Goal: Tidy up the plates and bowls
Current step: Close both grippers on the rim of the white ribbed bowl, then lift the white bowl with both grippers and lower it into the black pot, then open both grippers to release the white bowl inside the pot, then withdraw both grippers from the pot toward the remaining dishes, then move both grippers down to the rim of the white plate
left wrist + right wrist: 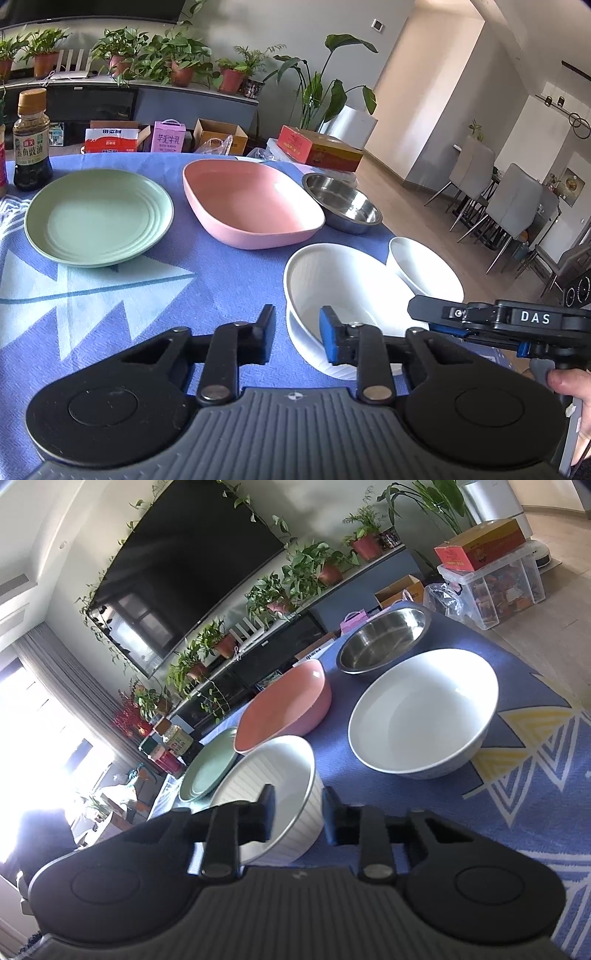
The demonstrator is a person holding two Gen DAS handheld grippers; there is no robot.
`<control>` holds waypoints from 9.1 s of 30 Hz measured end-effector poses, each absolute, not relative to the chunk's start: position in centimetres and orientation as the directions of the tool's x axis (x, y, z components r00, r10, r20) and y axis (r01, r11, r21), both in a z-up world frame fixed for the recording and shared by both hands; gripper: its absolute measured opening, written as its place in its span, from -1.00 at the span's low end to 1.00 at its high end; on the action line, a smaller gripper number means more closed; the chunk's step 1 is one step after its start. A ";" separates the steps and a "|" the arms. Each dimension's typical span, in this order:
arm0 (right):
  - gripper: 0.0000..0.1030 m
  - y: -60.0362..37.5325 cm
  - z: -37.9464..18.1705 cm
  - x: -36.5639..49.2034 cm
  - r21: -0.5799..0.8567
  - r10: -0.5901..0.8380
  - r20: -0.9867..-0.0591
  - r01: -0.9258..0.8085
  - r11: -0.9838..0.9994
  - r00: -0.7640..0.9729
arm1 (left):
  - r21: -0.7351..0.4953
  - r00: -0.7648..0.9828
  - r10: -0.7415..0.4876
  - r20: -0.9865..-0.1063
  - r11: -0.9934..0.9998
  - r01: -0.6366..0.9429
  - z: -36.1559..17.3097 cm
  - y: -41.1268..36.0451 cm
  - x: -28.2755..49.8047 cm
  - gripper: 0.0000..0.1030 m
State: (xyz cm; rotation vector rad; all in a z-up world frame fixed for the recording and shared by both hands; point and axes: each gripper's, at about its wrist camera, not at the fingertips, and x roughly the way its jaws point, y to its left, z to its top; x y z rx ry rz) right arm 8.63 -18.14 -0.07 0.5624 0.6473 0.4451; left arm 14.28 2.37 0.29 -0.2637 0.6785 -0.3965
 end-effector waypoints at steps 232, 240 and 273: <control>1.00 -23.1 4.1 -7.0 0.609 0.585 -0.116 -0.408 0.681 0.803 | -0.315 0.779 -0.491 -0.391 0.866 0.388 9.5 -6.0 -2.1 0.99; 1.00 -24.8 4.4 -5.5 0.600 0.565 -0.113 -0.397 0.694 0.817 | -0.323 0.792 -0.476 -0.383 0.872 0.368 10.6 -6.5 -0.3 0.99; 1.00 -27.8 6.3 6.4 0.632 0.543 -0.130 -0.353 0.690 0.830 | -0.201 0.801 -0.360 -0.479 0.933 0.299 12.1 -11.4 13.3 0.99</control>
